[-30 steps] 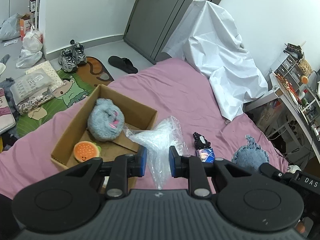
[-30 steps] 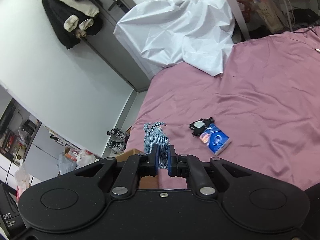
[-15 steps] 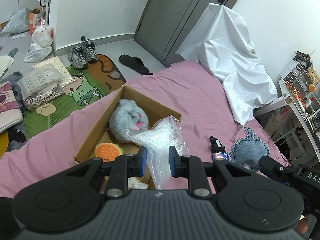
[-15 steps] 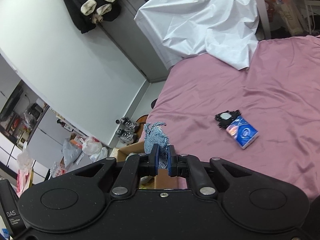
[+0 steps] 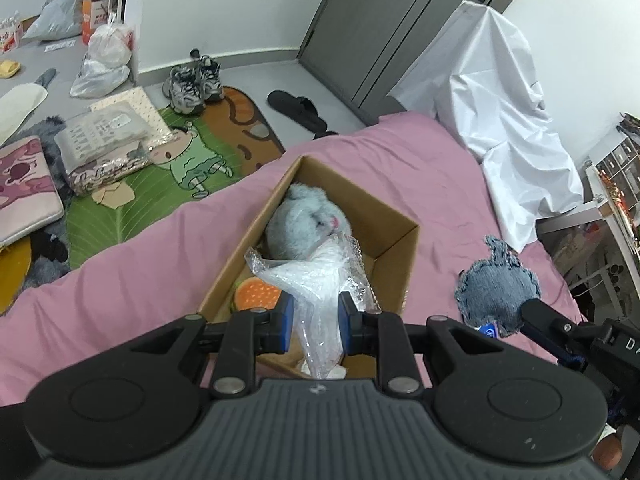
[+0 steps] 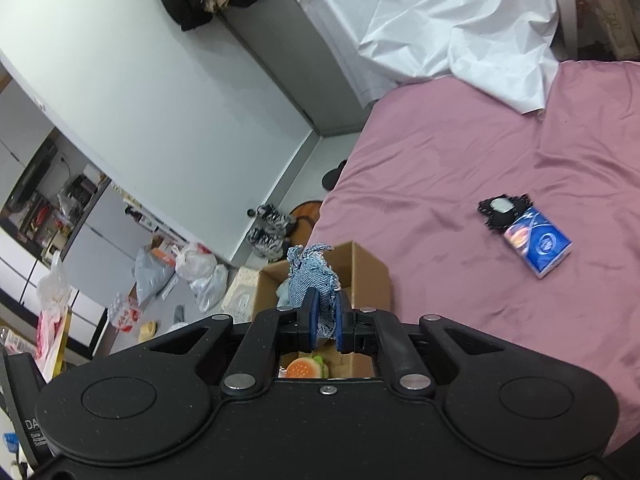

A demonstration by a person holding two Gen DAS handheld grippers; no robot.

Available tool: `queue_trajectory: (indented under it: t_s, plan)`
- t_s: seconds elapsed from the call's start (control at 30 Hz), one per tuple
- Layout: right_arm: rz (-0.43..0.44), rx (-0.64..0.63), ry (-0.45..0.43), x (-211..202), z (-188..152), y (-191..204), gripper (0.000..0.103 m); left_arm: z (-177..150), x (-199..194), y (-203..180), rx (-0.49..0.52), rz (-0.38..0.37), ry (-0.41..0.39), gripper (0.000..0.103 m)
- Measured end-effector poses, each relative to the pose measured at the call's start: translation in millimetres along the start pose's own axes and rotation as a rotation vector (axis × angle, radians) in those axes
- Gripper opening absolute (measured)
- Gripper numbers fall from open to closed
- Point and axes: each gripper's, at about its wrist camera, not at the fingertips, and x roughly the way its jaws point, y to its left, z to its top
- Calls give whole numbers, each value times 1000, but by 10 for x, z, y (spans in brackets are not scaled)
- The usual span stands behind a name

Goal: Organize soft objects
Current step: 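Carry the clear bag and denim plush over the box with both tools, then open both tools to drop the clear bag and denim plush into the box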

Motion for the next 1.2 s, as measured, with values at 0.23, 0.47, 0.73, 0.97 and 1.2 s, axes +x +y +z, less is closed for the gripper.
queue_trajectory:
  t_s: [0.23, 0.47, 0.73, 0.97, 1.2]
  plan:
    - [0, -13, 38, 163, -35, 94, 8, 7, 167, 77, -13, 25, 43, 22]
    - [10, -15, 73, 316, -75, 160, 8, 66, 205, 126, -11, 51, 50, 32]
    - [34, -19, 130, 488, -166, 236, 14, 116, 174, 165, -10, 80, 38, 48]
    - [16, -2, 120, 406, -155, 153, 48, 102, 155, 69, 17, 105, 34, 76]
    - [-33, -34, 68, 219, -109, 13, 71, 57, 141, -107, 45, 99, 18, 85]
